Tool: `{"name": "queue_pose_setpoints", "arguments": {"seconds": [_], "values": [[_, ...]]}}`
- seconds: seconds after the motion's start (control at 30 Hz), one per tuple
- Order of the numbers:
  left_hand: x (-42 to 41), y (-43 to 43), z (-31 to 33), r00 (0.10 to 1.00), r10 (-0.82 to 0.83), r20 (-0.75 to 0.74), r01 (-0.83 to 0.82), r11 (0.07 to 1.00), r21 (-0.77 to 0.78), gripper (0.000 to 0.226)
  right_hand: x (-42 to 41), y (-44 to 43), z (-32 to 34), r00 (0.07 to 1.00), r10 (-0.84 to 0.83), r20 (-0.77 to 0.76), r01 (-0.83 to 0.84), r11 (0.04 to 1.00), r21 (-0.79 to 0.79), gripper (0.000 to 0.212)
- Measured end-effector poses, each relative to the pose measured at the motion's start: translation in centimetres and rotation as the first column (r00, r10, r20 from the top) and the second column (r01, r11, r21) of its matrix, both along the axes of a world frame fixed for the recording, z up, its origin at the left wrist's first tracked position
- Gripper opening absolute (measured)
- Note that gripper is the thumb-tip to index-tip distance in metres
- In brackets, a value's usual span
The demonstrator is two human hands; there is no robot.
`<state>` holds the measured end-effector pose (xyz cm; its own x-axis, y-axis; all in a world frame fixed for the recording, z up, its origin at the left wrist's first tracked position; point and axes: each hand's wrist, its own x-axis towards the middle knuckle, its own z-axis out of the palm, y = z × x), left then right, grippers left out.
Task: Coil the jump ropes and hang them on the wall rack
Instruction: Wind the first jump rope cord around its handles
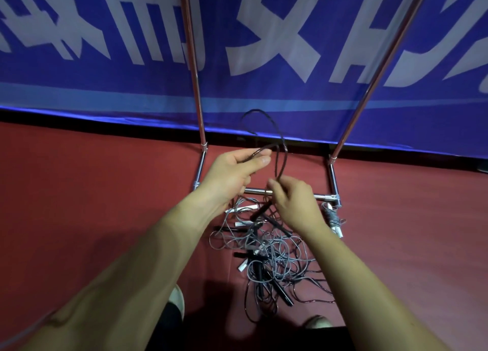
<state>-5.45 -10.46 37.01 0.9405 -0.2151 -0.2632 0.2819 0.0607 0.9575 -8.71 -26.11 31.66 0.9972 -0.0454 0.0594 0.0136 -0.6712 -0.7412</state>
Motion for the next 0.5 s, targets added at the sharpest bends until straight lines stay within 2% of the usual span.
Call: {"name": "queue_pose_setpoints", "arguments": {"seconds": [0.03,0.1,0.17,0.23,0.3,0.4,0.5], "values": [[0.1,0.3,-0.1,1.0,-0.007,0.004,0.006,1.0,0.026,0.027,0.2,-0.1,0.5,1.0,-0.025,0.017,0.024,0.997,0.067,0.04],[0.3,0.9,-0.5,1.0,-0.026,0.004,0.025,0.993,0.117,0.039,0.7,-0.7,1.7,0.997,-0.045,-0.064,0.06,0.966,0.253,0.043],[0.2,1.2,-1.2,1.0,-0.025,0.0,0.024,0.981,0.194,0.041,1.2,-1.6,2.3,0.99,-0.065,-0.123,0.115,0.881,0.459,0.046],[0.2,1.0,-1.9,1.0,-0.02,0.01,0.017,0.967,0.254,0.038,1.8,-2.4,2.5,0.987,-0.098,-0.127,0.153,0.813,0.562,0.047],[0.0,0.7,-2.3,1.0,0.005,0.018,-0.01,0.961,0.277,0.033,1.8,-2.3,2.2,0.986,-0.08,-0.148,0.143,0.859,0.491,0.047],[0.0,0.1,-2.3,1.0,0.025,-0.003,-0.023,0.959,0.281,0.024,1.5,-1.8,2.3,0.991,-0.064,-0.119,0.114,0.872,0.476,0.046],[-0.2,-0.3,-1.9,0.998,0.03,-0.061,-0.015,0.975,0.224,0.022,1.4,-1.5,3.1,0.993,-0.114,-0.034,0.119,0.94,0.319,0.049]]}}
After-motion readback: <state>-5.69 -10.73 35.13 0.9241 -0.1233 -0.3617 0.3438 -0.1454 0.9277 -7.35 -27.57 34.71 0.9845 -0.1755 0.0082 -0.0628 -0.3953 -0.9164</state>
